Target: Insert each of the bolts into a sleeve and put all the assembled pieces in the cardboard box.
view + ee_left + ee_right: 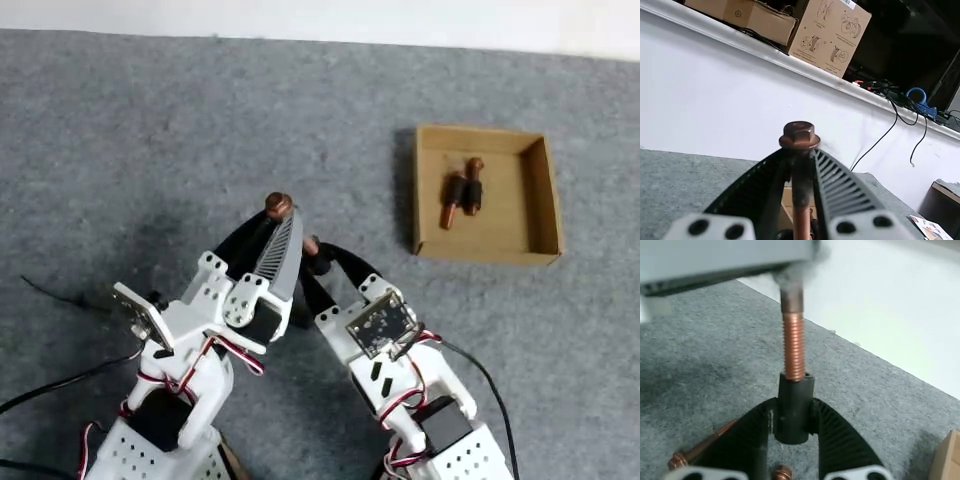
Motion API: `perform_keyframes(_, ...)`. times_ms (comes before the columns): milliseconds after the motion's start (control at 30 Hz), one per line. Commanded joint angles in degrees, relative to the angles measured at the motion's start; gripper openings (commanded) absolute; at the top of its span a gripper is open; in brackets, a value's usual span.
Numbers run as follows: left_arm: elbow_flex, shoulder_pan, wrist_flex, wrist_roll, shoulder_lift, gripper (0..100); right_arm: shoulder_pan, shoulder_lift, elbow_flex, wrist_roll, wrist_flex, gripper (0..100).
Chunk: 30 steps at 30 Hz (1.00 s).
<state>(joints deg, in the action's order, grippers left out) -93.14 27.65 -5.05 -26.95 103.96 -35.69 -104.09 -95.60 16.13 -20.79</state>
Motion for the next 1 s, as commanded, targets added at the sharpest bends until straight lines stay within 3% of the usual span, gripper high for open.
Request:
perform_keyframes(0, 0.0, 0.8, 0.7, -0.3, 0.0, 0, -0.4, -1.1, -6.8, -0.4, 0.0, 0.4)
perform_keyframes(233, 0.2, -2.7, 0.8, -0.3, 0.0, 0, -0.6, -1.1, -6.8, -0.4, 0.1, 0.4)
perform_keyframes(967, 0.0, 0.7, 0.8, -0.4, -0.2, 0, -1.5, -1.2, -7.2, -0.3, 4.0, 0.4)
